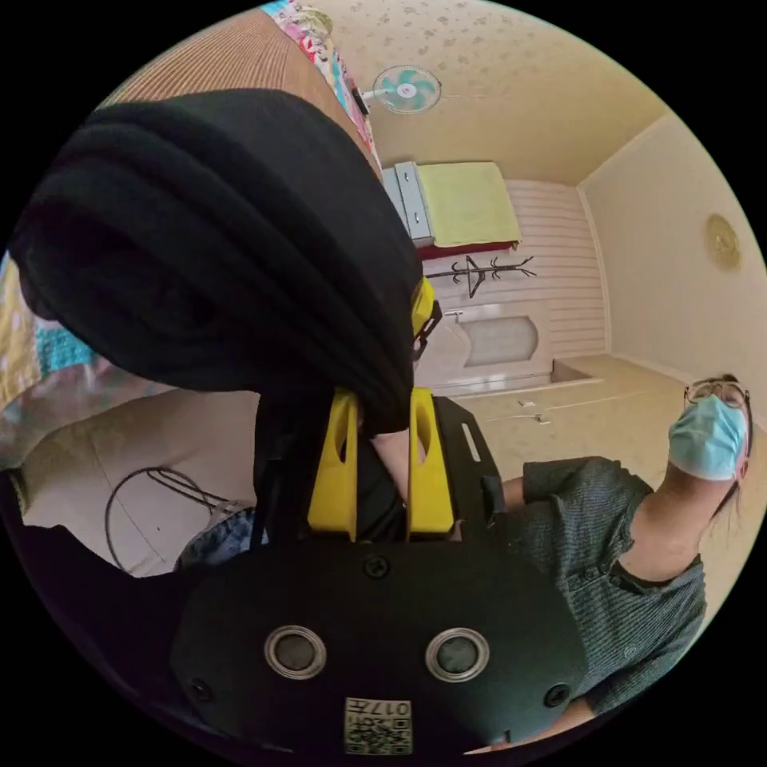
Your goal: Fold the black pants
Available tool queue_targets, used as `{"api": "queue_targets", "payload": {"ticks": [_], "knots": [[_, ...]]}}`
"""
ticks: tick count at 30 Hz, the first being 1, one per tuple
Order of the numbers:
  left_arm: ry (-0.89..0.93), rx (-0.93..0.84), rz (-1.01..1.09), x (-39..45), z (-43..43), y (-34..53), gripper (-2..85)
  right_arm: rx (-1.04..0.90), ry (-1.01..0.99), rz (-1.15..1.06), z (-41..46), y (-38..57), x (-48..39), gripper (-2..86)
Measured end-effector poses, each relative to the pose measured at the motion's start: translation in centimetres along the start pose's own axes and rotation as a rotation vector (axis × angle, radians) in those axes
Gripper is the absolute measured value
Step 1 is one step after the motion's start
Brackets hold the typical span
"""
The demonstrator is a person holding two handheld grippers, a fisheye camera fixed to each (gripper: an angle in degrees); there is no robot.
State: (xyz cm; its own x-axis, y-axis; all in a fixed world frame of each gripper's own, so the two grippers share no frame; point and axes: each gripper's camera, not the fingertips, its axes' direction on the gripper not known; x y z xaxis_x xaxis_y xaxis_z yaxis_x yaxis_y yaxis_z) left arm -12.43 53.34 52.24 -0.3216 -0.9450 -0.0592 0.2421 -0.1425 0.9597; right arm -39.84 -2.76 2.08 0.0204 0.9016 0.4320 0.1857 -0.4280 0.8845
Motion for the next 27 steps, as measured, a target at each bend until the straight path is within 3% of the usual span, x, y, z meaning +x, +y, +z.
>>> {"api": "queue_targets", "payload": {"ticks": [4,7,15,18,21,25,27], "knots": [[0.028,-0.076,0.218,5.1,-0.3,1.1,11.4,0.024,-0.044,-0.192,-3.8,-0.6,-5.4,15.7],[-0.075,-0.112,0.236,6.3,0.0,1.4,15.8,0.066,-0.012,-0.333,-9.1,-3.2,-9.8,15.2],[-0.042,-0.209,0.177,4.6,1.6,0.7,14.5,0.321,0.326,-0.633,-29.5,-12.4,-23.6,15.4],[-0.039,-0.253,0.148,3.8,3.2,0.5,14.6,0.407,0.450,-0.564,-38.0,-15.9,-24.4,15.2],[0.013,-0.277,0.112,2.9,4.5,0.3,14.6,0.560,0.547,-0.352,-46.8,-16.5,-20.4,14.5],[0.083,-0.284,0.073,2.1,5.3,0.4,13.9,0.941,0.760,0.114,-54.5,-8.0,-11.7,11.3],[0.071,-0.281,0.070,2.3,5.2,0.6,13.7,1.032,0.653,-0.008,-54.6,-2.6,-9.6,10.1]]}}
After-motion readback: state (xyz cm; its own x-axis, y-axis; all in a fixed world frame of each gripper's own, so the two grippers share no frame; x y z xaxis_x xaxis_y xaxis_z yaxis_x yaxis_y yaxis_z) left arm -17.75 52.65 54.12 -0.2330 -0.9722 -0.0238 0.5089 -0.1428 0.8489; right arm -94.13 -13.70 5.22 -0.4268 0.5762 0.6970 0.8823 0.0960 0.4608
